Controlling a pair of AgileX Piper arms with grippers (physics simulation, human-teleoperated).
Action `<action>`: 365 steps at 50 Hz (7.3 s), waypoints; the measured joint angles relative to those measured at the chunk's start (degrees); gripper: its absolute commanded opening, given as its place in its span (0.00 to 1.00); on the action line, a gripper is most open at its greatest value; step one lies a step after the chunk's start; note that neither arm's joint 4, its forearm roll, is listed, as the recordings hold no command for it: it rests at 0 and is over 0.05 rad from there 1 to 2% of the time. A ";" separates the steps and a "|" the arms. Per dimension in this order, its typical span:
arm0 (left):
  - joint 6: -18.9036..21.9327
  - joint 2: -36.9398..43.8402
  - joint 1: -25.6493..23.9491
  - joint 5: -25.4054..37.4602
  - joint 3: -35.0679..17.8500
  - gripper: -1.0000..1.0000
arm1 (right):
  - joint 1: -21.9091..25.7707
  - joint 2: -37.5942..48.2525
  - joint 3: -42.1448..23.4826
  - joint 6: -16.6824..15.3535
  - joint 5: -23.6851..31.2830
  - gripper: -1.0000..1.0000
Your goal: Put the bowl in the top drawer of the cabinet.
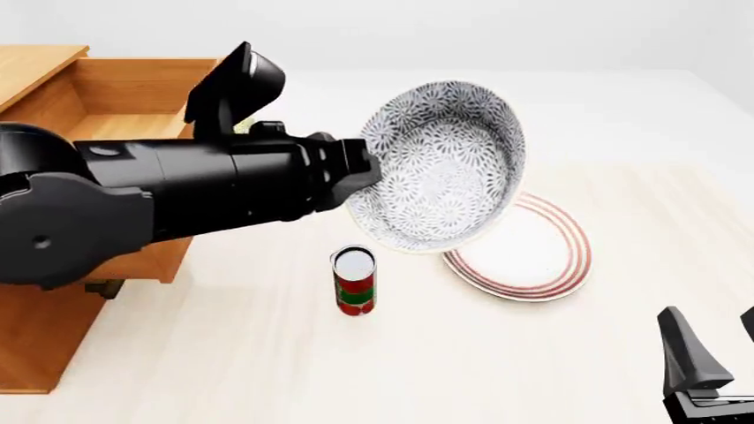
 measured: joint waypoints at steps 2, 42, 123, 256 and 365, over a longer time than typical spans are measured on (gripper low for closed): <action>0.09 -0.45 0.58 0.27 0.00 0.00 | 0.00 0.00 0.00 0.00 0.00 1.00; 2.56 -7.64 9.33 5.62 -1.69 0.00 | 0.00 0.00 0.00 0.00 0.00 1.00; 4.76 -16.98 26.55 16.25 -8.11 0.00 | 0.00 0.00 0.00 0.00 0.00 1.00; 15.59 -10.68 54.16 25.99 -15.86 0.00 | 0.00 0.00 0.00 0.00 0.00 1.00; 19.97 -6.41 58.80 20.72 -8.57 0.00 | 0.00 0.00 0.00 0.00 0.00 1.00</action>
